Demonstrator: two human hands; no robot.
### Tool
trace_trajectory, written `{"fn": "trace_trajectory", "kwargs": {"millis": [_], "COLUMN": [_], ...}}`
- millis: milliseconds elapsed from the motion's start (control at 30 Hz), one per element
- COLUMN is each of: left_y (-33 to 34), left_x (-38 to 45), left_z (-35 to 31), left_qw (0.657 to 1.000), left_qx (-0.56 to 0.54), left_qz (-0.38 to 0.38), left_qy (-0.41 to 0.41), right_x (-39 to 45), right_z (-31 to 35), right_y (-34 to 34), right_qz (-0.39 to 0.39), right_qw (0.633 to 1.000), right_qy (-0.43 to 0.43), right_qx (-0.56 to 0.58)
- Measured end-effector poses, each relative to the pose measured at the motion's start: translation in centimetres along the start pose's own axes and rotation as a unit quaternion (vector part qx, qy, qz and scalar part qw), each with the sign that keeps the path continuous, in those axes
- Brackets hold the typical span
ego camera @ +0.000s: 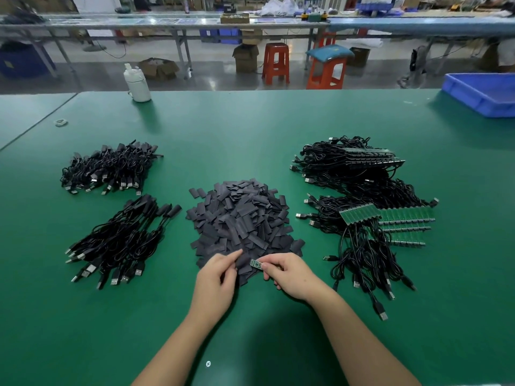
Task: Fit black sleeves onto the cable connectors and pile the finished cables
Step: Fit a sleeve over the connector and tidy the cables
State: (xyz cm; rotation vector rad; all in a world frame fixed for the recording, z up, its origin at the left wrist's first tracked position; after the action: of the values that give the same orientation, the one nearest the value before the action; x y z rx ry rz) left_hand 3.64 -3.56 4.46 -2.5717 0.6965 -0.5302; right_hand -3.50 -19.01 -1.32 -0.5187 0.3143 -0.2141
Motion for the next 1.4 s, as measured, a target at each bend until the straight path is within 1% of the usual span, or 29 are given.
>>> {"fn": "trace_trajectory", "kwargs": {"millis": [33, 100, 267, 433, 667, 900, 1100, 1400], "left_y": [0.3, 0.6, 1.3, 0.7, 0.2, 0.2, -0.1, -0.1], "left_x": [-0.5, -0.9, -0.9, -1.0, -1.1, -1.1, -1.1, -1.1], "left_z": [0.3, 0.3, -0.2, -0.4, 0.3, 0.4, 0.5, -0.1], "left_qw": [1.0, 1.0, 1.0, 1.0, 0.999, 0.998, 0.997, 0.998], "left_qx": [-0.011, -0.01, 0.002, -0.015, -0.048, -0.058, -0.066, -0.051], "left_qz": [-0.005, -0.009, 0.027, 0.0, -0.026, -0.019, -0.033, -0.028], "left_qy": [-0.012, -0.009, 0.016, 0.024, -0.003, 0.0, -0.008, 0.008], "right_x": [0.0, -0.1, -0.3, -0.5, -0.7, -0.8, -0.7, -0.7], "right_z": [0.0, 0.1, 0.2, 0.4, 0.9, 0.7, 0.6, 0.5], "right_y": [0.0, 0.2, 0.3, 0.2, -0.1, -0.3, -0.5, -0.3], "right_qz": [0.005, 0.018, 0.032, 0.034, 0.035, 0.029, 0.016, 0.029], "right_qw": [1.0, 1.0, 0.999, 0.999, 0.999, 0.999, 0.999, 0.999], "right_qy": [0.0, -0.006, -0.008, -0.007, -0.01, 0.008, 0.012, 0.011], "right_qx": [0.003, -0.004, 0.003, 0.003, 0.011, 0.028, 0.029, 0.026]}}
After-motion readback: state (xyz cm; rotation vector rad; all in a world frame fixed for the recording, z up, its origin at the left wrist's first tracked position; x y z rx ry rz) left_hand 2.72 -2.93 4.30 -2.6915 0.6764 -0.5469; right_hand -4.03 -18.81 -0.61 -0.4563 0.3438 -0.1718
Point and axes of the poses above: each hand's wrist, its own x-axis towards the middle knuckle, its own y-axis out of the palm, z = x × y, the point moved 10 cm from there along x, towards the middle knuckle, and after that the axes turned 6 degrees about -x, right-handed, at the moved point
